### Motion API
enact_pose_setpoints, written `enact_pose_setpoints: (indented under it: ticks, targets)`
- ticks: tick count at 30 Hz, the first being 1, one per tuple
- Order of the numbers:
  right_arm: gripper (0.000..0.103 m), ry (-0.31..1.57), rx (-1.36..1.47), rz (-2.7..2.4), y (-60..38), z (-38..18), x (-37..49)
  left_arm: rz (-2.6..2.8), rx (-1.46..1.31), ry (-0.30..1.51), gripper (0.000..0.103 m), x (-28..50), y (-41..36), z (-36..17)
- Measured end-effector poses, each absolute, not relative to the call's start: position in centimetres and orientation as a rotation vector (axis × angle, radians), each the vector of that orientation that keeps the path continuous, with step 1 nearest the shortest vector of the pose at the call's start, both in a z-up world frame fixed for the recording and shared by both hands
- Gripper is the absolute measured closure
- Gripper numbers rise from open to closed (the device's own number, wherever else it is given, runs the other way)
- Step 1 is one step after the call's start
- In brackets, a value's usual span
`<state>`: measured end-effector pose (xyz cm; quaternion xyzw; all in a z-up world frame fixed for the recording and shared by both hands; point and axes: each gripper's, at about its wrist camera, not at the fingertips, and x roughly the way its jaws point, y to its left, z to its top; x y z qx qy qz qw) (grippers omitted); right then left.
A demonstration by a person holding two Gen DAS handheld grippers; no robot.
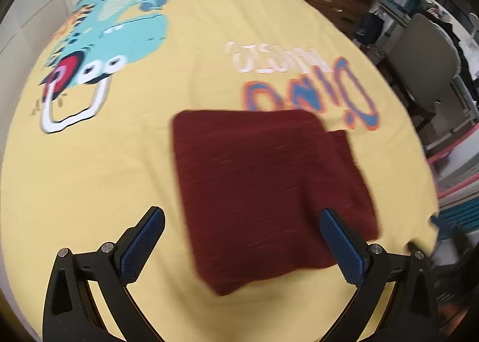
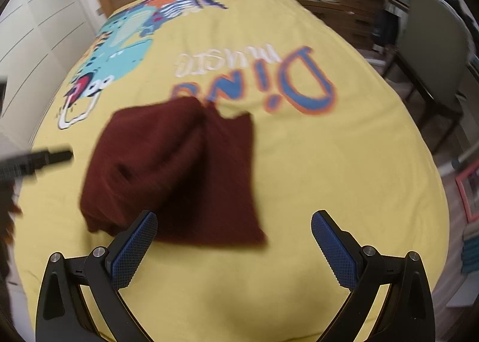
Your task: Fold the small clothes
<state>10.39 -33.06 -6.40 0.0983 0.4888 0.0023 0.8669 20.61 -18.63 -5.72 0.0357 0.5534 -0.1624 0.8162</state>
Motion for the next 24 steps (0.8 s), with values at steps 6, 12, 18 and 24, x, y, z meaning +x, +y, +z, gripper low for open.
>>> enact_pose_setpoints:
  ticks: [6,12,18,24]
  targets:
    - [0.018,1.138,0.206,0.145,-28.7,-5.8,17.5,-0.295,0.005,1.17,0.001,19.1,-13.0,-6.2]
    - [0.028,1.314,0.164,0.188,-24.4,-9.7,21.5,-0.282,0.003,1.184,0.001,17.8,-10.5,-7.2]
    - [0.051,1.408,0.213,0.159,-25.1,-13.6,21.3,-0.296,0.013,1.207,0.001,17.4,-9.7,-8.5]
    - [0.08,1.314,0.243,0.158,-27.4,-12.7,19.8,-0.31,0.02,1.23,0.001,17.4,-9.6,-9.4]
